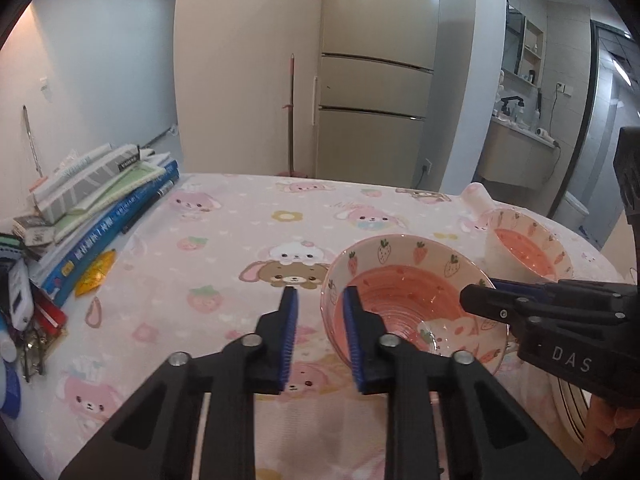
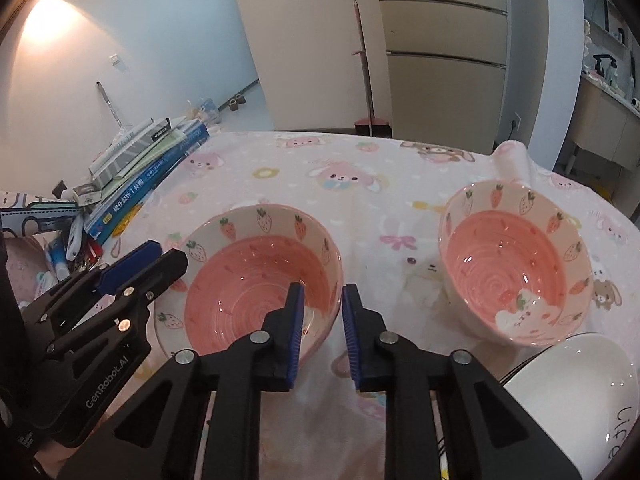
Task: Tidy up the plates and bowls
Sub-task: 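Lower both grippers onto the rim of a pink strawberry bowl and close them, then lift the pink bowl with both grippers and carry it over the other pink bowl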
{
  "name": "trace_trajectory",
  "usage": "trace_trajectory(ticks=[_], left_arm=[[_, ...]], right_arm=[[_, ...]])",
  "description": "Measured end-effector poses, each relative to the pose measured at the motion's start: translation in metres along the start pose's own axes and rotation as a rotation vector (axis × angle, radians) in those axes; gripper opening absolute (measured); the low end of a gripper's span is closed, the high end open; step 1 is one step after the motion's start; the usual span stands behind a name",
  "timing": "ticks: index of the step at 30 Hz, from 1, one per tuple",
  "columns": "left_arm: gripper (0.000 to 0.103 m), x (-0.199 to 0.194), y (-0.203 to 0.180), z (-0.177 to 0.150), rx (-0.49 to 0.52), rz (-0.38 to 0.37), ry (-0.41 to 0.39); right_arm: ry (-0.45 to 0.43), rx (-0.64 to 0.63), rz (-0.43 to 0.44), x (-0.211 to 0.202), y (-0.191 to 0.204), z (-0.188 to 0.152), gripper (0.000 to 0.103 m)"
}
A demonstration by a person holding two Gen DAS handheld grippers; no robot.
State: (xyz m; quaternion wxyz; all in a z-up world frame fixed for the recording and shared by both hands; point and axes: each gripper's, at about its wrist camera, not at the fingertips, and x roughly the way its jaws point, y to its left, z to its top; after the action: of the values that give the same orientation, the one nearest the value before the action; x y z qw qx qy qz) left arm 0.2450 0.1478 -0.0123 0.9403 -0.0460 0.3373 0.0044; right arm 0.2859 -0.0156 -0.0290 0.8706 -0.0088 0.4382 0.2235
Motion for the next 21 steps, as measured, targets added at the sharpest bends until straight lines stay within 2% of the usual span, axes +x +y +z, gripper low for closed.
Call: trace_trajectory(ticks=[3, 7, 13, 15, 17, 19, 21], left_arm=[[0.019, 0.008, 0.001, -0.003, -0.016, -0.052, 0.027], [0.019, 0.009, -0.005, -0.004, 0.013, -0.037, 0.02], [0.019, 0.012, 0.0, -0.002, -0.001, -0.078, 0.038], [0.019, 0.015, 0.003, -0.001, -0.01, -0.111, 0.049], [0.019, 0.022, 0.003, -0.004, -0.011, -0.155, 0.092], [0.02, 0.031, 0.0, -0.009, -0.013, -0.172, 0.133], [0.02, 0.033, -0.006, -0.01, 0.016, -0.134, 0.146]], right_arm=[[0.012, 0.006, 0.008, 0.004, -0.001, -0.002, 0.018], [0.018, -0.009, -0.007, 0.005, 0.002, -0.003, 0.018], [0.019, -0.042, -0.049, 0.006, 0.008, -0.003, 0.018], [0.037, -0.058, -0.047, 0.008, 0.009, -0.003, 0.023], [0.099, -0.066, 0.004, 0.017, 0.01, -0.005, 0.032], [0.15, -0.045, 0.025, 0.027, 0.009, -0.009, 0.027], [0.141, -0.069, -0.009, 0.027, 0.013, -0.01, 0.024]])
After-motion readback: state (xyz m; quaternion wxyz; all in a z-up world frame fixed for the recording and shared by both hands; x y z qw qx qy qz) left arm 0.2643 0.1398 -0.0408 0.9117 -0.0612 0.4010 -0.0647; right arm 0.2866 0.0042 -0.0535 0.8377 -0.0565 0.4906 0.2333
